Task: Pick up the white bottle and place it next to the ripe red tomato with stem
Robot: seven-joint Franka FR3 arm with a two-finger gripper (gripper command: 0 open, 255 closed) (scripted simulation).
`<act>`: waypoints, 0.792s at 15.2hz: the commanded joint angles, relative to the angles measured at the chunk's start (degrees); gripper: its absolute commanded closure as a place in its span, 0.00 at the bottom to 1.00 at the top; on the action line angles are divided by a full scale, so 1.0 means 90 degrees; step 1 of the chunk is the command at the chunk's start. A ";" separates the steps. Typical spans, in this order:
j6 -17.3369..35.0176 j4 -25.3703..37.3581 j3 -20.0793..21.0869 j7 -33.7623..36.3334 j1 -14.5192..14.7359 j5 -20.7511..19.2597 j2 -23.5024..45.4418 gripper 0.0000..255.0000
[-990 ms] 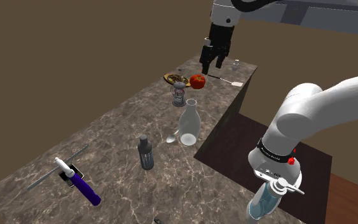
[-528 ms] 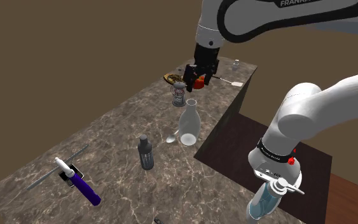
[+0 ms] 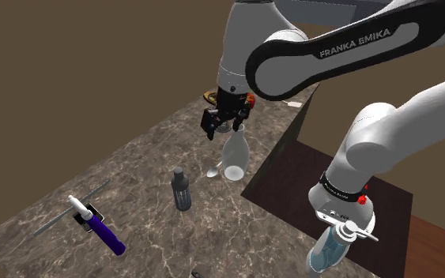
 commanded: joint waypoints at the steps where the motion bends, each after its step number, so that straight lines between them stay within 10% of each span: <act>1: 0.0445 0.0041 0.0410 0.0465 -0.0046 0.0051 0.0341 0.00; 7: 0.1597 0.0591 0.1817 0.2107 -0.0683 -0.0498 0.1691 0.00; 12: 0.2253 0.1289 0.3276 0.4196 -0.1808 -0.2260 0.3130 0.00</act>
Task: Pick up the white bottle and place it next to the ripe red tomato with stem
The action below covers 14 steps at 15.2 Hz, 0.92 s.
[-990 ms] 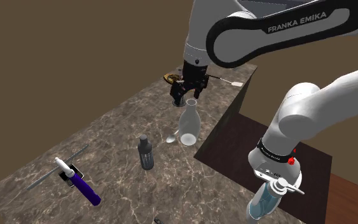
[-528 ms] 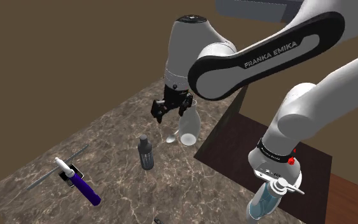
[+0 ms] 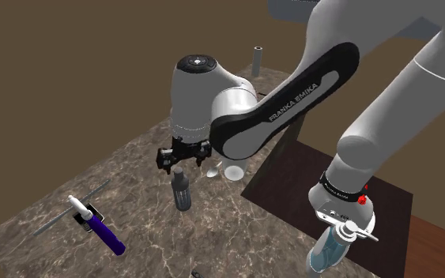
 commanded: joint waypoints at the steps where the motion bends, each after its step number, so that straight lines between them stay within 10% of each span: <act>1: 0.0197 0.0113 0.0320 0.0599 -0.0288 -0.0619 0.0405 0.00; 8: 0.0584 0.0158 0.0441 0.1798 -0.0539 -0.2306 0.1412 0.00; 14: 0.0584 0.0157 0.0419 0.1796 -0.0517 -0.2302 0.1411 0.00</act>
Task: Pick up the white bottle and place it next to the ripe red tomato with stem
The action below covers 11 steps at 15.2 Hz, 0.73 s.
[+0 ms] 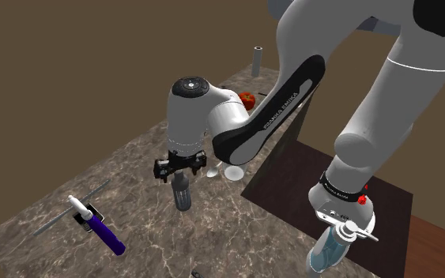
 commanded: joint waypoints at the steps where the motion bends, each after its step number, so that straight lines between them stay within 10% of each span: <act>1: 0.0001 0.0000 -0.0001 0.0004 0.0001 -0.0005 0.0003 0.00; 2: 0.0001 0.0001 -0.0001 0.0004 0.0001 -0.0006 0.0003 1.00; 11: 0.0001 0.0000 -0.0001 0.0004 0.0001 -0.0005 0.0003 1.00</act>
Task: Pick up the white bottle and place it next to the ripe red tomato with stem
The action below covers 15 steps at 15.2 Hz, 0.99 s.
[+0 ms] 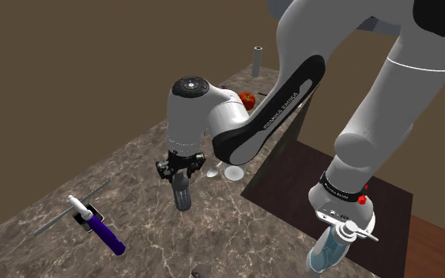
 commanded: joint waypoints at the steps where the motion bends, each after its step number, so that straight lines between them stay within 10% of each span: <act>1: -0.0053 0.0006 0.0046 -0.0180 -0.0029 0.0243 -0.0129 1.00; 15: -0.1166 0.0408 -0.0373 -0.1851 0.0391 0.2427 -0.1546 1.00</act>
